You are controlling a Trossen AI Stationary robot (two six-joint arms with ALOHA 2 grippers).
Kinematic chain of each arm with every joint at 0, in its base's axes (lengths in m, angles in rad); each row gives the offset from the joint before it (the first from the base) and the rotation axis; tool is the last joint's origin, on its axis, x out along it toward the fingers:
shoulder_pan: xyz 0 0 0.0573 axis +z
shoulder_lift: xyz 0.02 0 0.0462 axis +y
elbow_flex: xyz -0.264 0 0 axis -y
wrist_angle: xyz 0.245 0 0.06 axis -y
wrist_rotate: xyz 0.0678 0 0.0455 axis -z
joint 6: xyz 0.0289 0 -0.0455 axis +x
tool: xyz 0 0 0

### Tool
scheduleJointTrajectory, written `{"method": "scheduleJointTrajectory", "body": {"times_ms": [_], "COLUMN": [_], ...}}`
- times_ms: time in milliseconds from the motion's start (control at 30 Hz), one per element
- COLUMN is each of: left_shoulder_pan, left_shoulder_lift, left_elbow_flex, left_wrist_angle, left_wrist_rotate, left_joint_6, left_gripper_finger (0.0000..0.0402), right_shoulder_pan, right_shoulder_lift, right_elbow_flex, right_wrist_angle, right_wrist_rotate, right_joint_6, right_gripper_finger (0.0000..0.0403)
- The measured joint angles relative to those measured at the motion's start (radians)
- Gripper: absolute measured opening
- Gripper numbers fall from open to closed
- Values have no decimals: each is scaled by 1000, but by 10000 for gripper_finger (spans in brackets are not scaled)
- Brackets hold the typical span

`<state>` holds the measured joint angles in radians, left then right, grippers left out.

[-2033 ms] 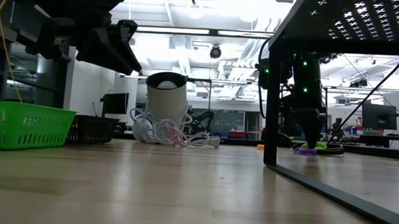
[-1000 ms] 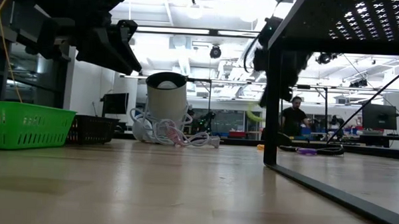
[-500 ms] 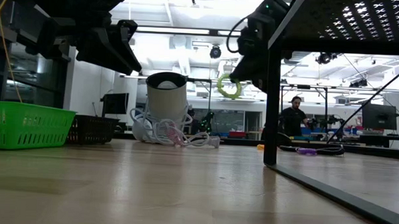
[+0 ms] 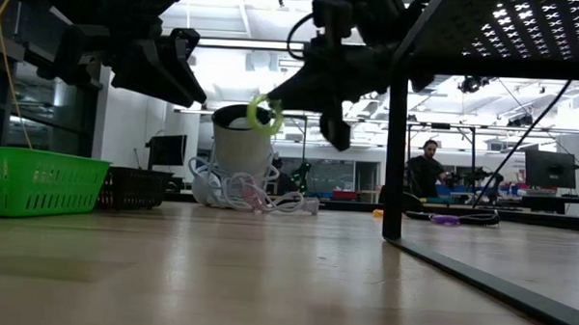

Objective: Pick & Place Office Desk Supplies
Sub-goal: Put the green coil keychain into the black bin

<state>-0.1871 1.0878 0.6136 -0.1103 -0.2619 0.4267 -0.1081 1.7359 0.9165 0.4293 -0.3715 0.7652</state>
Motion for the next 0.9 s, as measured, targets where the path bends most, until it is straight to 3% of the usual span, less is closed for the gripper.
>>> {"method": "scheduleJointTrajectory", "body": {"times_ms": [467, 900], "left_shoulder_pan": [0, 0], "left_shoulder_lift": [0, 0], "left_elbow_flex": [0, 0], "left_wrist_angle": [9, 18], "left_wrist_rotate": [0, 0], "left_joint_6": [0, 0], "left_gripper_finger": [109, 109], "right_shoulder_pan": [82, 82], "right_shoulder_lift": [158, 162], "right_elbow_flex": [179, 185], "right_wrist_angle": [37, 8], "right_wrist_rotate": [18, 52], "right_joint_6": [-68, -113], "right_gripper_finger": [11, 11]}}
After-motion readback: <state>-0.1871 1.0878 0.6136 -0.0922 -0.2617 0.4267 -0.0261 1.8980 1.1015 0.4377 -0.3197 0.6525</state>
